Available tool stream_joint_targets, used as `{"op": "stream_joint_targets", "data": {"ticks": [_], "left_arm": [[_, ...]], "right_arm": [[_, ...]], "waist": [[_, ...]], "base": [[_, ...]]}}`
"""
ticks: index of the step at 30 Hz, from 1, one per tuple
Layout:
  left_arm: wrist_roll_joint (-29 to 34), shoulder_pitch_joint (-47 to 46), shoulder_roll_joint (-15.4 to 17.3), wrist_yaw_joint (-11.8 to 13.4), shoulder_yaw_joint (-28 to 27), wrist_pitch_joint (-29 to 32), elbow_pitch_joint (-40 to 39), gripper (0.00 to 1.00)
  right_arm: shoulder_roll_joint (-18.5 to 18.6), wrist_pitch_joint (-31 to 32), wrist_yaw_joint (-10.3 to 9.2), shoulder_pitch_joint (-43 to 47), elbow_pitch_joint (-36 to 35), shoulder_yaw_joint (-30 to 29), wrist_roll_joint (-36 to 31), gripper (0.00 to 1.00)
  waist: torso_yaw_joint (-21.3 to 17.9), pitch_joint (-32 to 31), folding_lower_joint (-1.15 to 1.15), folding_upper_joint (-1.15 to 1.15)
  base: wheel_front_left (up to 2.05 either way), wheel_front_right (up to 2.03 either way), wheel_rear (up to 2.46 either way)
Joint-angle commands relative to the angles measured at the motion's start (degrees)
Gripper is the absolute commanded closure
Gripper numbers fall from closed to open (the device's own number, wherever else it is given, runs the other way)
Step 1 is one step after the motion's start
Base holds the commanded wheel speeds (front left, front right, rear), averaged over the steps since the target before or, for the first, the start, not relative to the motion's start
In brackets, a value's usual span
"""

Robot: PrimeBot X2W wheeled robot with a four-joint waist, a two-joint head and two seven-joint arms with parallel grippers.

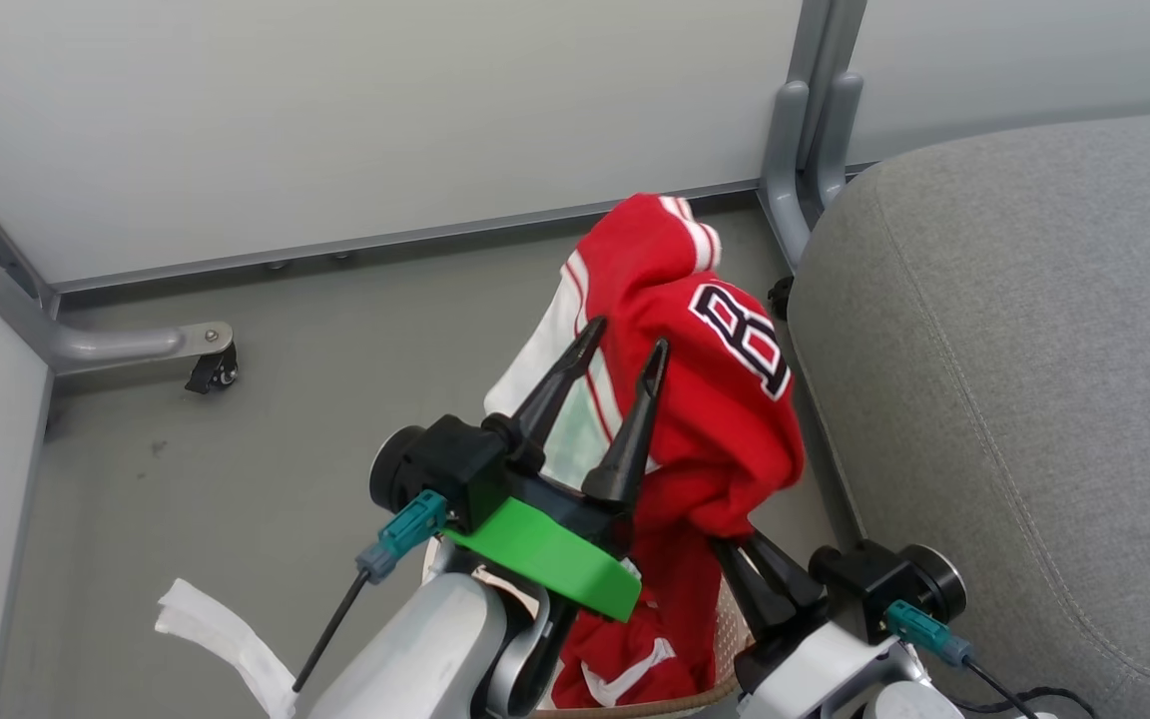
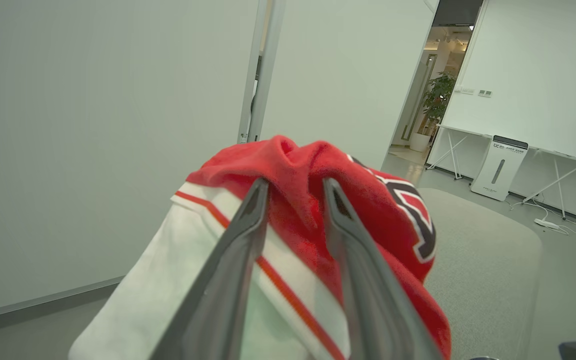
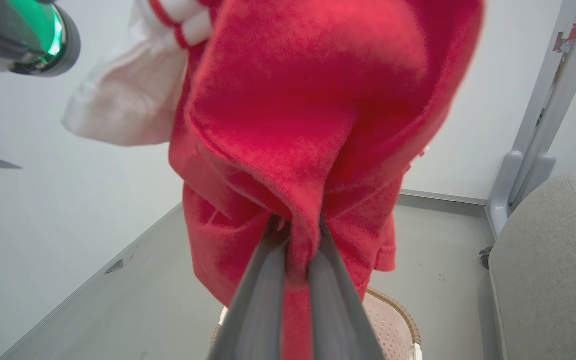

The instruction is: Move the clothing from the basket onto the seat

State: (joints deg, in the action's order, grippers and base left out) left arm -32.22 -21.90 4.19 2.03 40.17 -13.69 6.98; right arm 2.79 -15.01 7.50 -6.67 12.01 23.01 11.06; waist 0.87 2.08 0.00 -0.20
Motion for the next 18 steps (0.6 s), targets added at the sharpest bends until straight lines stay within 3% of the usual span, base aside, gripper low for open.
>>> {"op": "stream_joint_targets", "data": {"ticks": [1,18], "left_arm": [[0.4,-1.1,0.4,0.4,-0.3,-0.4,0.3,0.0],[3.1,-1.6,1.8,0.8,-1.3,-1.2,2.0,0.0]], "right_arm": [[0.2,-0.3,-0.02,-0.6,-0.3,-0.2,0.2,1.0],[0.2,-0.3,-0.02,-1.9,-1.5,-2.1,-1.5,1.0]], "waist": [[-0.1,0.3,0.0,0.2],[-0.5,2.3,0.0,0.2]], "base": [[0.0,0.0,0.0],[0.0,0.0,0.0]]}}
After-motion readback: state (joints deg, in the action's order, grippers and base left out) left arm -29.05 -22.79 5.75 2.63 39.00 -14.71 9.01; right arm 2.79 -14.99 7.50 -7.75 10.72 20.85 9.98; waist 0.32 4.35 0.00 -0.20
